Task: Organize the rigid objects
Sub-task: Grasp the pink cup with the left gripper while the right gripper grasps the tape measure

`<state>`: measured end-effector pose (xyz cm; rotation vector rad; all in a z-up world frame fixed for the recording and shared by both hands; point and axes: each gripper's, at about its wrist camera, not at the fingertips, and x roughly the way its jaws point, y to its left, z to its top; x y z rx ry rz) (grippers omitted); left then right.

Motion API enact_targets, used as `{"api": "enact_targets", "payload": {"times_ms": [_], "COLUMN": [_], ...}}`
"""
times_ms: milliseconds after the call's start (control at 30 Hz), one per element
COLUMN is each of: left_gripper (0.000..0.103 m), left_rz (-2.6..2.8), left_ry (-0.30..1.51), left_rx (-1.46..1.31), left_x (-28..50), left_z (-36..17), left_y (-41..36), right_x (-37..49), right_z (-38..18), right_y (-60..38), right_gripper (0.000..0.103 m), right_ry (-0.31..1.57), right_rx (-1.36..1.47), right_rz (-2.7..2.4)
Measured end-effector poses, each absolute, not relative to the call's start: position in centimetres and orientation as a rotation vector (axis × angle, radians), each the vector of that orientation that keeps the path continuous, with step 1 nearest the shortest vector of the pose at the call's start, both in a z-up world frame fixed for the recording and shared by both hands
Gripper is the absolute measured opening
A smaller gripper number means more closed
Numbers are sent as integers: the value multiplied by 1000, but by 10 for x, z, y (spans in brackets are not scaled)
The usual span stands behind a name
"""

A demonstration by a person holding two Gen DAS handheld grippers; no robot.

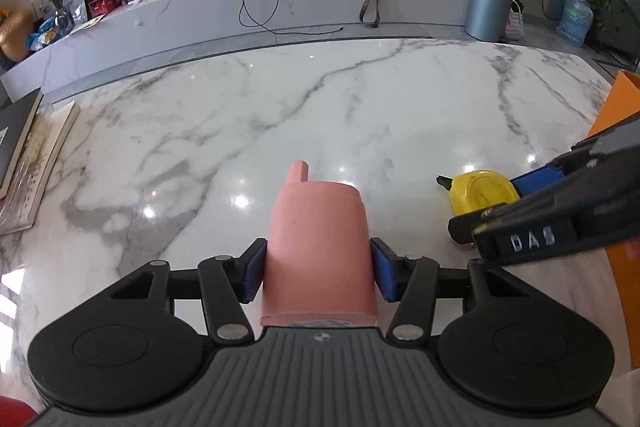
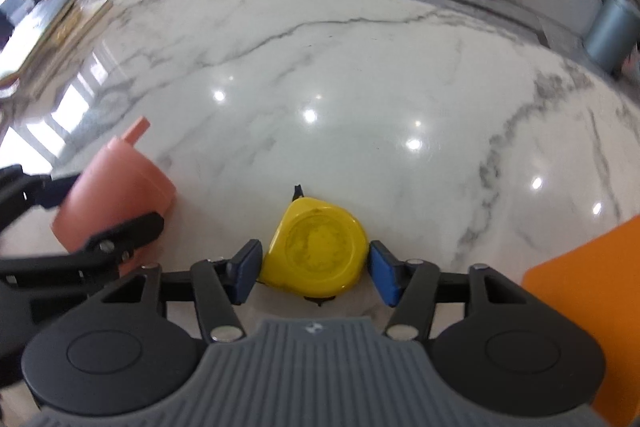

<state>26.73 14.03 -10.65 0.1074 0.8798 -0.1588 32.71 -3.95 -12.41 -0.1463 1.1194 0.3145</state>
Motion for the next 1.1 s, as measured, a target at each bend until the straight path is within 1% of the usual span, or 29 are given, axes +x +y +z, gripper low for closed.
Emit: {"api": "enact_targets", "payload": {"times_ms": [233, 467, 633, 667, 700, 767, 900, 1100], "left_gripper": [62, 62, 62, 62, 62, 62, 62, 62], "left_rz": [-144, -144, -166, -168, -167, -169, -146, -150], "left_ry": [884, 914, 902, 909, 907, 912, 954, 955], "left_rx": [65, -106, -206, -218, -229, -242, -250, -253], "left_x": [266, 261, 249, 245, 240, 228, 214, 182], "left_z": [-106, -104, -82, -78, -73, -66, -65, -54], "left_y": [142, 160, 161, 158, 156, 149, 138, 122], "right_x": [323, 299, 274, 268, 264, 258, 241, 209], "right_z": [-122, -96, -75, -71, -67, -64, -65, -59], "right_y": [-40, -50, -63, -66, -70, -78, -84, -94], "right_gripper": [56, 54, 52, 22, 19, 18, 18, 18], "right_ry": [1141, 1113, 1100, 1095, 1089, 1124, 1123, 1096], "right_rx": [-146, -113, -84, -82, -77, -37, -58, -29], "right_rz": [338, 376, 412, 410, 414, 424, 428, 463]}}
